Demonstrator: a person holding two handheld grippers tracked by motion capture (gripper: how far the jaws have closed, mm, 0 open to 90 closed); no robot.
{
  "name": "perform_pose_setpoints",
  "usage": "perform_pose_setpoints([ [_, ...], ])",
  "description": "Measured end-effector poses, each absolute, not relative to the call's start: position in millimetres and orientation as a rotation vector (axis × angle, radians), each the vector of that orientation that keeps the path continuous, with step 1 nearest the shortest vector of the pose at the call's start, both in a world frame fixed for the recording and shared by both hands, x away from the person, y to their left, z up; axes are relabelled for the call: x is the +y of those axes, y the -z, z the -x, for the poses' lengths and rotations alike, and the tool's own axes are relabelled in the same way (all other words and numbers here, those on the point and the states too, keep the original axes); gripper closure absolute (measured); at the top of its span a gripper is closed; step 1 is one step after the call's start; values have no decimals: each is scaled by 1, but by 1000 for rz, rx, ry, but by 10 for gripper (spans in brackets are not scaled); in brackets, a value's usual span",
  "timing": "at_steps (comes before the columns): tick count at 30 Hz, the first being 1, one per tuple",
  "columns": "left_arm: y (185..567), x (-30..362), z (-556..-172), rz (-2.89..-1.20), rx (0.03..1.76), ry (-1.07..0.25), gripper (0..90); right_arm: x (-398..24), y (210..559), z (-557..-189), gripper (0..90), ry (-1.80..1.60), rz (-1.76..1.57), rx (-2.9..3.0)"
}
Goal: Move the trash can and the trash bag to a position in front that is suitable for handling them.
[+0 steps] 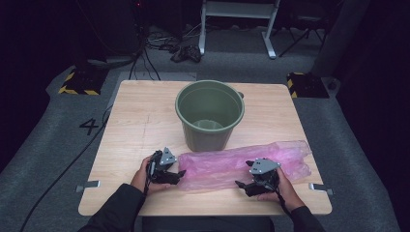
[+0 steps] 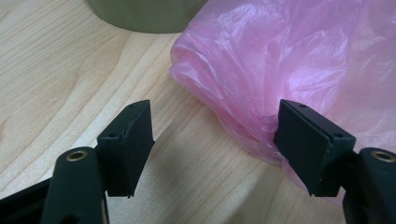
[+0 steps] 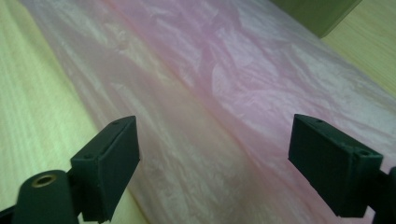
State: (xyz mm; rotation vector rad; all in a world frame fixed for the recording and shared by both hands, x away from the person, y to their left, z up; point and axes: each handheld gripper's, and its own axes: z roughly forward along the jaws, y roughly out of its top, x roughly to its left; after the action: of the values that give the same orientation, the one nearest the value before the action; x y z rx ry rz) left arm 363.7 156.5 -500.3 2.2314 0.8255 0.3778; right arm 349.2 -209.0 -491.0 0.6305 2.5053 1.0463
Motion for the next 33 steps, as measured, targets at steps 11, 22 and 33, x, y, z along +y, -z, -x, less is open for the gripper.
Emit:
perform_pose_setpoints([
  [11,502,162,-373,-2212,840,-356,257,-208,500,-377,151,-1051,-765,2558],
  [22,502,161,-372,-2212,844,-366,259,-215,494,-368,159,-1012,-675,2687],
  [33,502,162,-372,-2210,850,-363,258,-208,493,-336,144,-987,-554,2682],
])
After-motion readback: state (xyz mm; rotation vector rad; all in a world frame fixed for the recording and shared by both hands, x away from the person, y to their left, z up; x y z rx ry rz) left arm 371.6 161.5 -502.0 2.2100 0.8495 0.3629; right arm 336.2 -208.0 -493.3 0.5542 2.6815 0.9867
